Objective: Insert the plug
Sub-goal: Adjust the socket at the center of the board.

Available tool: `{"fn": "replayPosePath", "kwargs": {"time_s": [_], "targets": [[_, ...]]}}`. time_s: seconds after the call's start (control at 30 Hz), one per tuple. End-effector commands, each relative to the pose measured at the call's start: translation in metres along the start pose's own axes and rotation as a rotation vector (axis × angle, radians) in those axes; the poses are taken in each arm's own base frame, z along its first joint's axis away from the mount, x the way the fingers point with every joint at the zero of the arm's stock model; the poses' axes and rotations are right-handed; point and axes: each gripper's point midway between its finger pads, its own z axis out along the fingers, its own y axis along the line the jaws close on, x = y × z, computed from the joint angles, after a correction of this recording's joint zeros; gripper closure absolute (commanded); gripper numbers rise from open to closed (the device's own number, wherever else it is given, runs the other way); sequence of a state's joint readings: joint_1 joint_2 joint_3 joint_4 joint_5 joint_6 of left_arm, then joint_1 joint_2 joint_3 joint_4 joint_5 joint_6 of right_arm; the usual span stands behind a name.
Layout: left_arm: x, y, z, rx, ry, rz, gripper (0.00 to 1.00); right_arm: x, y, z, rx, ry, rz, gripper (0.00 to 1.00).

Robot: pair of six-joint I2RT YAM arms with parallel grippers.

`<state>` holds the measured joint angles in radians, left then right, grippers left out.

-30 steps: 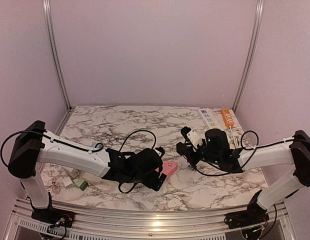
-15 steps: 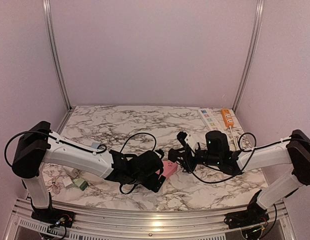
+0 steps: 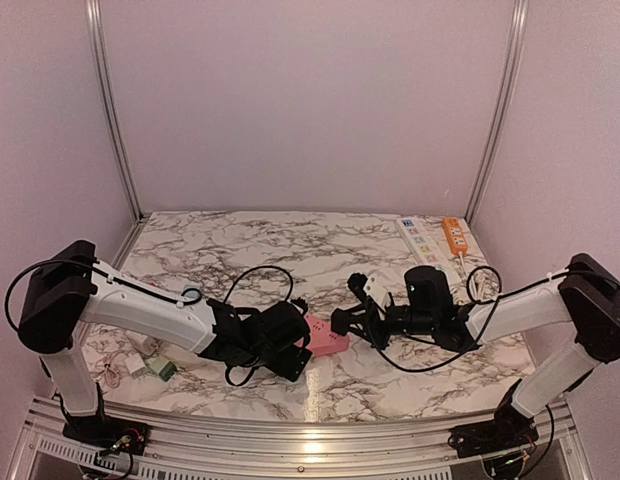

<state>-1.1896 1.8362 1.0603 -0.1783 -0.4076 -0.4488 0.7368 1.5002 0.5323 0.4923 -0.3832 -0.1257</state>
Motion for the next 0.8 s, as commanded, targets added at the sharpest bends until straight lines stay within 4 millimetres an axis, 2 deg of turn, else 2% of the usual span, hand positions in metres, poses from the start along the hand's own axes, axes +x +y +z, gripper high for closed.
{"fn": "replayPosePath", "kwargs": {"time_s": [0.0, 0.4, 0.77], "targets": [[-0.007, 0.012, -0.009, -0.03, -0.023, -0.006, 0.01, -0.02, 0.006, 0.004, -0.053, -0.06, -0.021, 1.0], [-0.009, 0.006, -0.014, 0.025, -0.04, -0.018, 0.01, -0.033, 0.005, -0.003, -0.039, -0.154, 0.053, 1.0], [-0.02, 0.004, -0.024, 0.049, -0.077, -0.022, 0.01, -0.013, 0.01, 0.005, -0.075, -0.135, 0.119, 1.0]]}}
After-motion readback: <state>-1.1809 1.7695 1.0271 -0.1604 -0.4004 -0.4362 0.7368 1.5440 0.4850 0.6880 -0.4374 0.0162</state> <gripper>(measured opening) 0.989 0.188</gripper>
